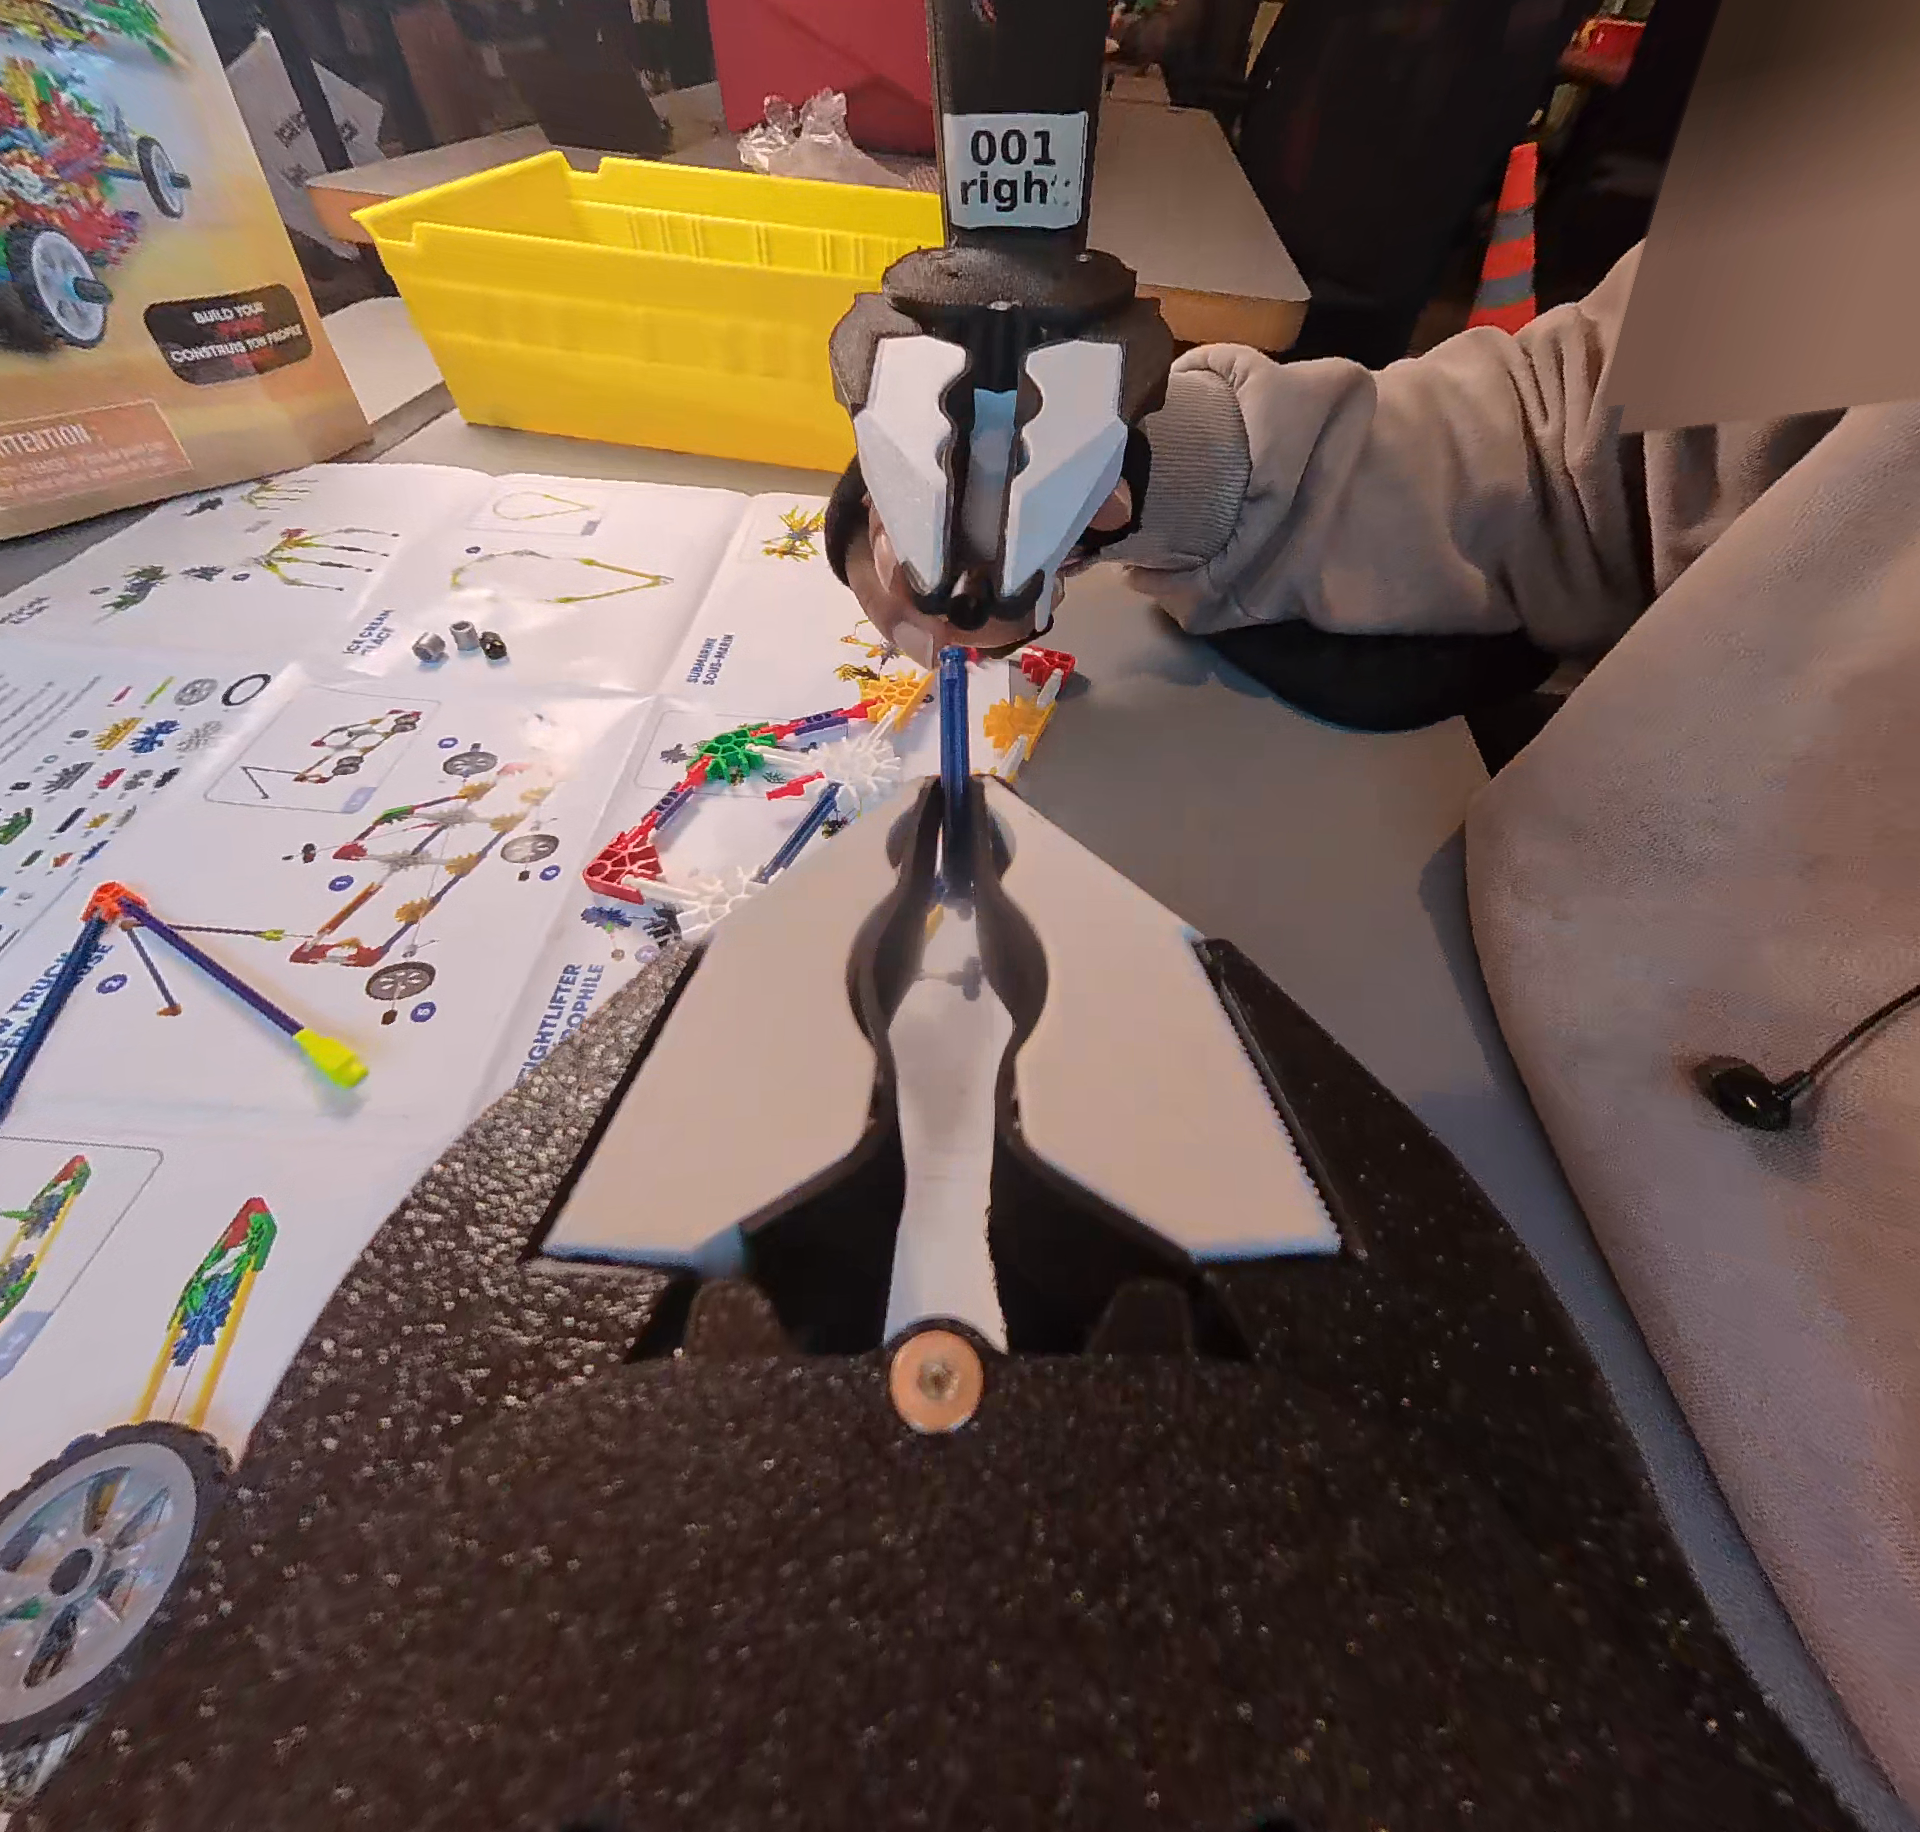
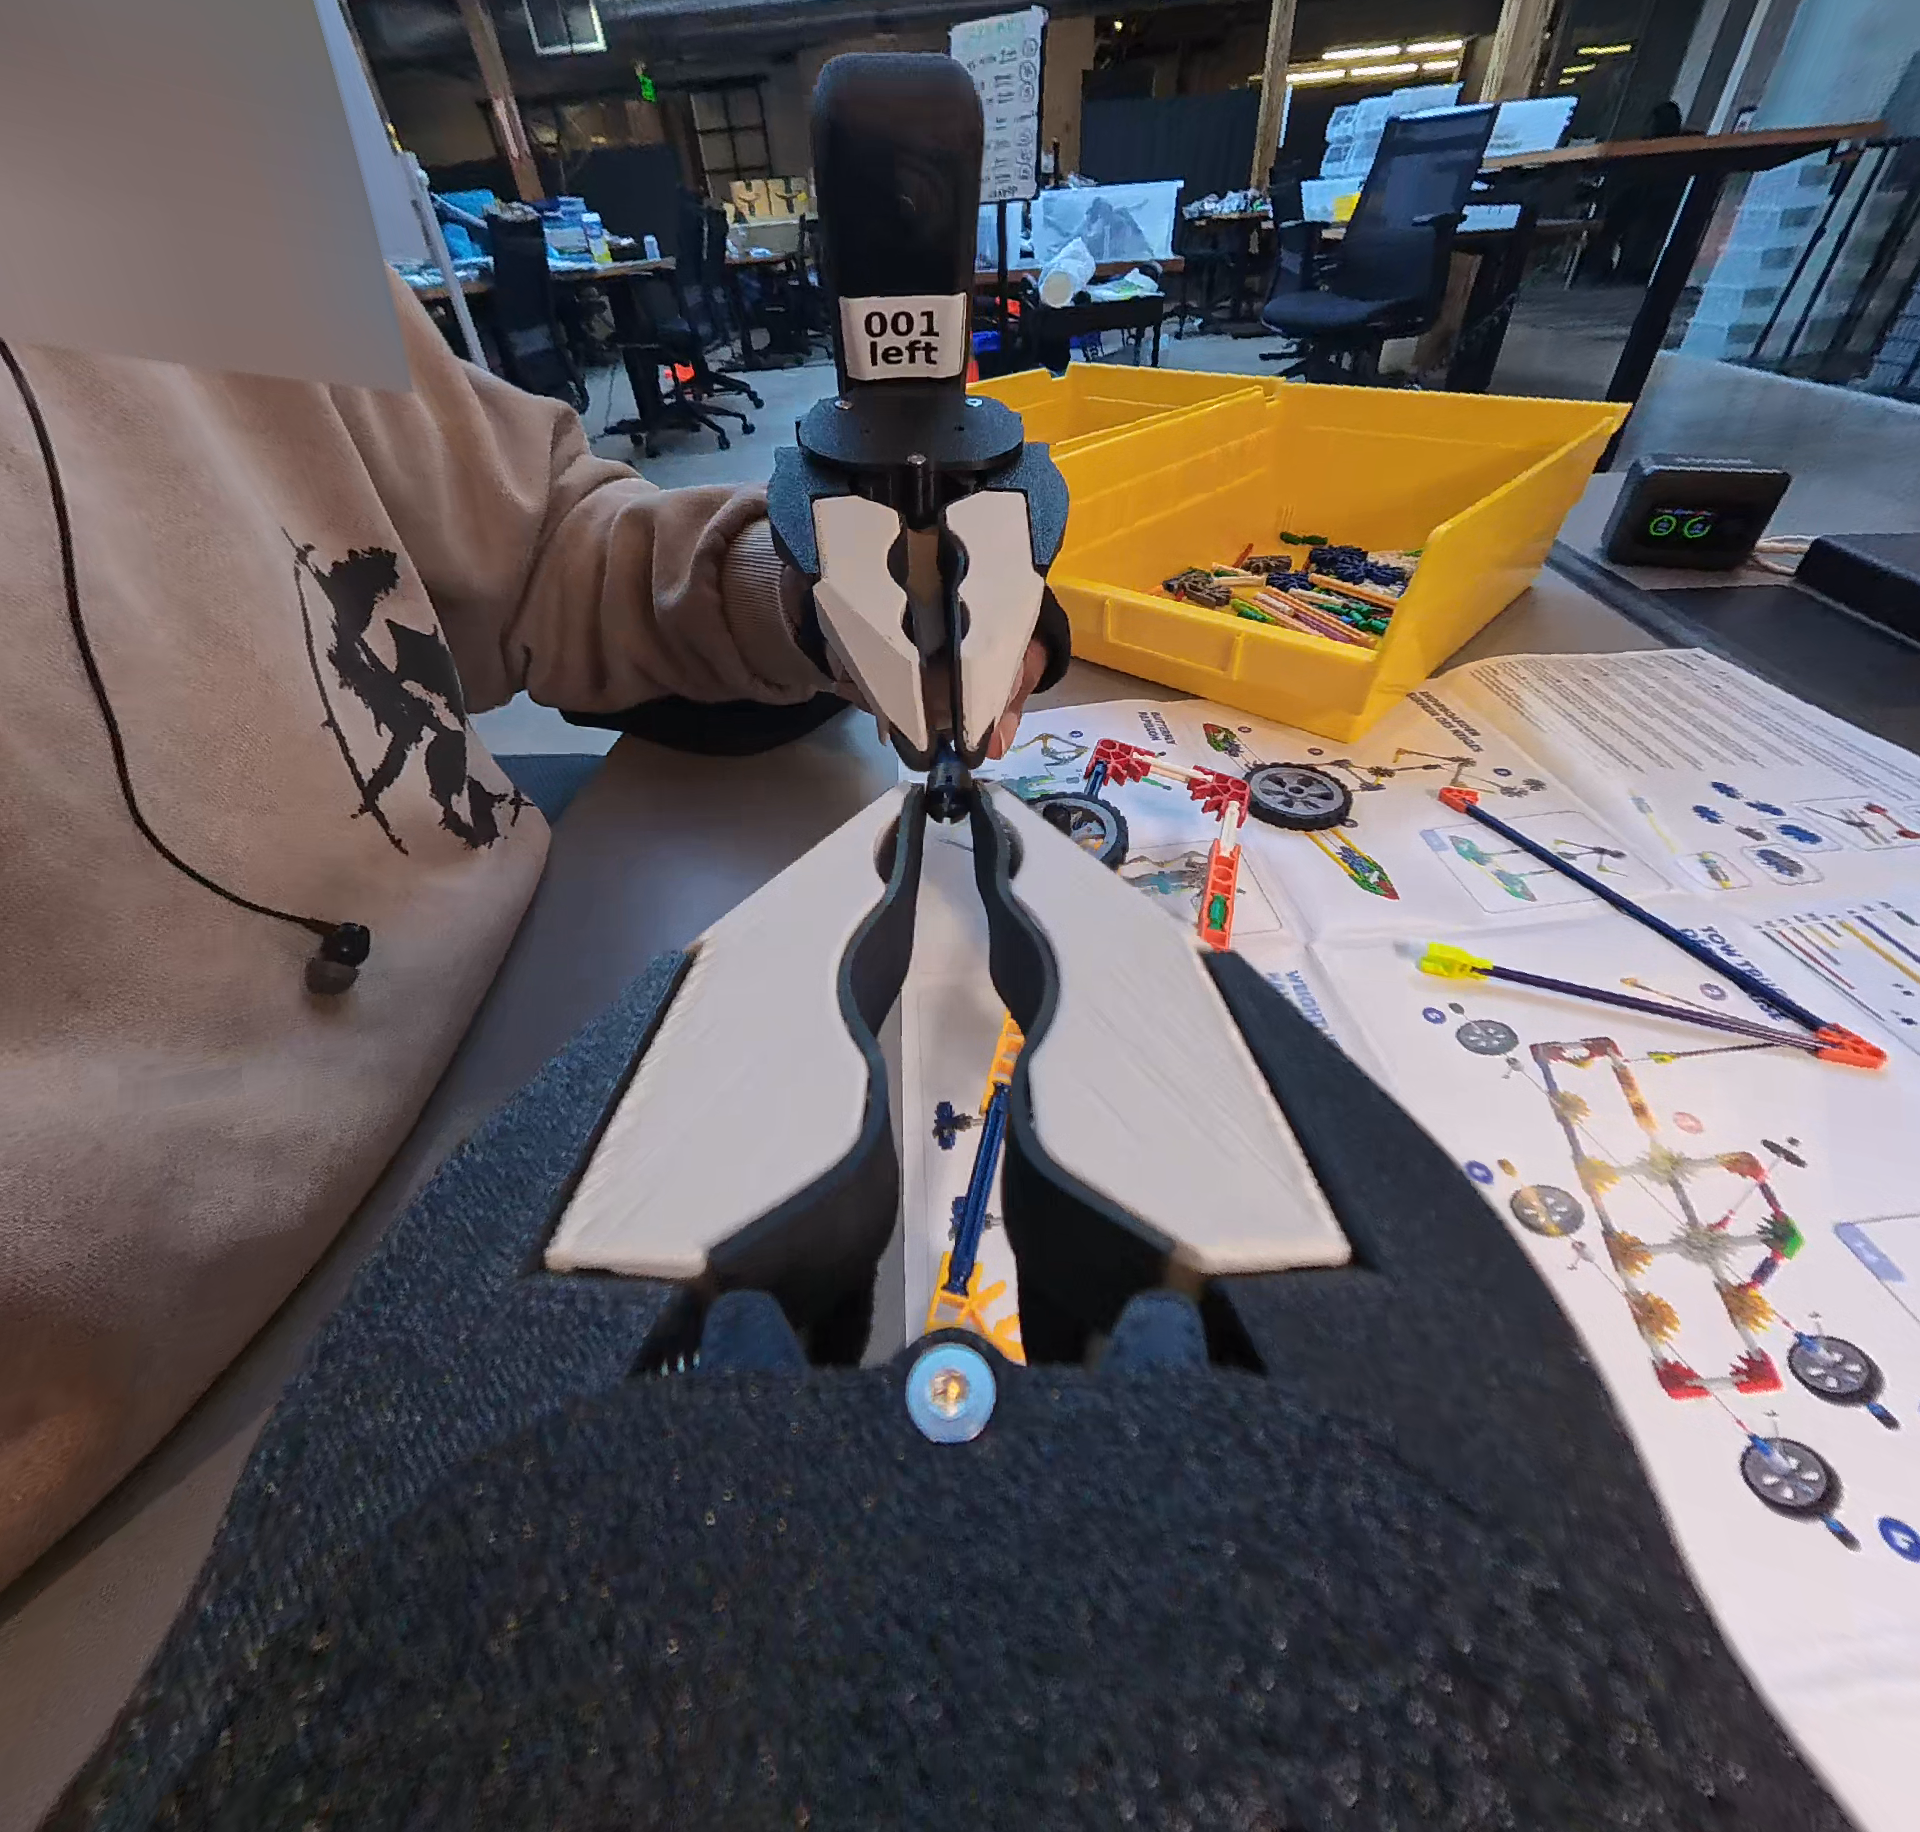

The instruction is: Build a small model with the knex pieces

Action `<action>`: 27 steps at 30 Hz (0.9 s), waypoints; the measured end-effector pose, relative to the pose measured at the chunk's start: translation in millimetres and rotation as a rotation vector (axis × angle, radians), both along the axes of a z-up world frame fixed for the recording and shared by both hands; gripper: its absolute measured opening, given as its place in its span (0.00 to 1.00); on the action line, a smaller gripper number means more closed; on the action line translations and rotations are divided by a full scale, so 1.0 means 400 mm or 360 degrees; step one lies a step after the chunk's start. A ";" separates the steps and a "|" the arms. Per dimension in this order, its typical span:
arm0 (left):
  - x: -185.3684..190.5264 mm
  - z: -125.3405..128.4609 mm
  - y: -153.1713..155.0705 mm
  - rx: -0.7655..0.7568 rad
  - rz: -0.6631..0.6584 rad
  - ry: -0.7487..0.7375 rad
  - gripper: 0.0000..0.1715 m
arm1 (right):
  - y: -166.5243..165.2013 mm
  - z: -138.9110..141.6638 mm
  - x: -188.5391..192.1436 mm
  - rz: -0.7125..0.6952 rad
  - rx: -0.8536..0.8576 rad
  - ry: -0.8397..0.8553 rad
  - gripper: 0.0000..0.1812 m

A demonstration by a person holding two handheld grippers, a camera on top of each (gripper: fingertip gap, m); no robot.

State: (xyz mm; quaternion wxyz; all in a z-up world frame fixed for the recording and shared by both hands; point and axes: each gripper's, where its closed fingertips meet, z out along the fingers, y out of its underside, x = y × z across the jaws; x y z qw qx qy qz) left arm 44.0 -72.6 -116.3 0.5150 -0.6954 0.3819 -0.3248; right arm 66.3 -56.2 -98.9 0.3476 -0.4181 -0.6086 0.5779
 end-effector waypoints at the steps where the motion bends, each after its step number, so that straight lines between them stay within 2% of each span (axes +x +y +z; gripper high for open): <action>1: 0.001 -0.002 0.000 0.0002 0.0001 -0.0007 0.01 | -0.003 -0.007 -0.003 0.0008 -0.0008 -0.0012 0.04; 9: 0.008 -0.014 -0.020 0.0022 -0.0028 0.0057 0.01 | -0.030 -0.035 -0.017 0.0071 0.0004 -0.0087 0.04; 19: 0.016 -0.011 -0.029 0.0045 -0.0025 0.0036 0.01 | -0.041 -0.028 -0.016 0.0106 -0.0038 -0.0108 0.03; 27: 0.059 -0.041 -0.052 0.0012 -0.0087 0.0041 0.01 | -0.083 -0.012 -0.010 0.0216 -0.0050 -0.0136 0.03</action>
